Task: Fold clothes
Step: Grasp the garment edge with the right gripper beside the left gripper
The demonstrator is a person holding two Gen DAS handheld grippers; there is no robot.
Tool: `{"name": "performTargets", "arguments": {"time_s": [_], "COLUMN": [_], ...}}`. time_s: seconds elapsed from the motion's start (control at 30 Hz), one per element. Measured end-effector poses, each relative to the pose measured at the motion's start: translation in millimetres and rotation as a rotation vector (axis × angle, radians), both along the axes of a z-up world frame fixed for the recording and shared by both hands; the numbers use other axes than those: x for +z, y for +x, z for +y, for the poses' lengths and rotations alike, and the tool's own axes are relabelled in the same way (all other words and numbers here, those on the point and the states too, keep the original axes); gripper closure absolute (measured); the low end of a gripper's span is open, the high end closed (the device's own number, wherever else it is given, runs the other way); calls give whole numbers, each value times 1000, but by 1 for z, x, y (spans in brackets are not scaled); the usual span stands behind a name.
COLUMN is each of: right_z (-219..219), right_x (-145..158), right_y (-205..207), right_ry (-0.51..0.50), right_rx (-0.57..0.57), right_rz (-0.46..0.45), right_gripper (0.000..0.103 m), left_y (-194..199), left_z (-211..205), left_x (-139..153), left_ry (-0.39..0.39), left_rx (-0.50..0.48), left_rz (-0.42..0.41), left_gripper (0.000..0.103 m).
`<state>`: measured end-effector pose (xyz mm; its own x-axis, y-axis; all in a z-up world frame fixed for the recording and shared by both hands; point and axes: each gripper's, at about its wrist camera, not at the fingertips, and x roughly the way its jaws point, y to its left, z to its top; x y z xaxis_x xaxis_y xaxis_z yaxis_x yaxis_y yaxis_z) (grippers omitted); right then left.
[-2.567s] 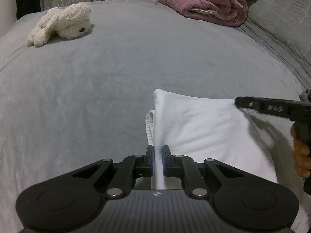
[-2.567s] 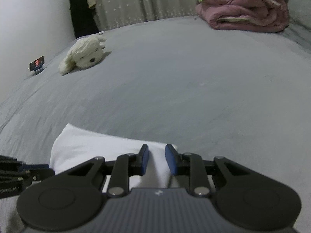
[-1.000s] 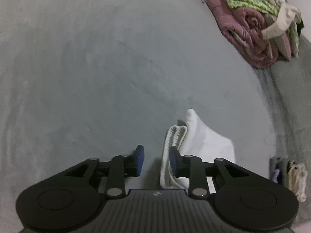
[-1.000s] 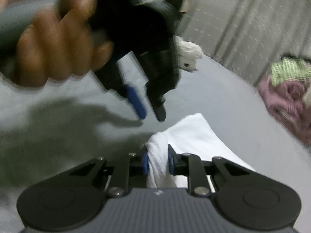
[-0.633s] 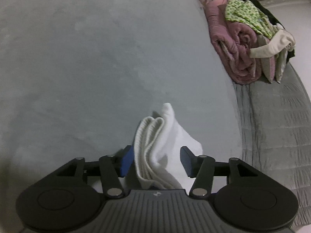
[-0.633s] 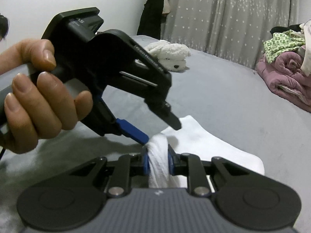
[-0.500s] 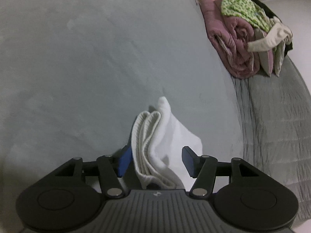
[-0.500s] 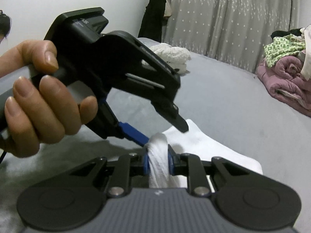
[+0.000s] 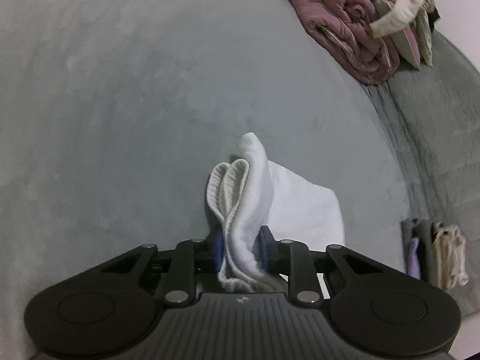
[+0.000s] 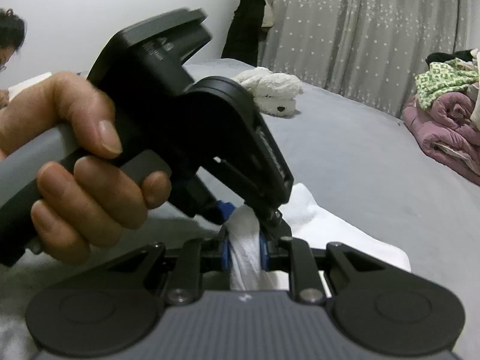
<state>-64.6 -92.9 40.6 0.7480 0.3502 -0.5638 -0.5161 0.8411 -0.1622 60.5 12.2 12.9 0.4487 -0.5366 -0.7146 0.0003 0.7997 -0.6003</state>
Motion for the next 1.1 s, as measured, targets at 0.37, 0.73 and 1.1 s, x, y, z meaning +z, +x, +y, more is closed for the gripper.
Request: {"name": "performTargets", "arguments": {"time_s": [0.37, 0.73, 1.1], "right_z": [9, -49, -112], "right_x": [-10, 19, 6], "right_y": [-17, -10, 46], "right_ry": [-53, 190, 268], "right_rx": [62, 114, -166], "right_rz": [26, 291, 450], "right_gripper": [68, 63, 67], "left_y": [-6, -7, -10], "left_z": [-4, -9, -14], "left_x": [6, 7, 7], "left_ry": [67, 98, 137], "left_rx": [-29, -46, -62], "left_rz": [-48, -73, -94], "left_gripper": [84, 84, 83]}}
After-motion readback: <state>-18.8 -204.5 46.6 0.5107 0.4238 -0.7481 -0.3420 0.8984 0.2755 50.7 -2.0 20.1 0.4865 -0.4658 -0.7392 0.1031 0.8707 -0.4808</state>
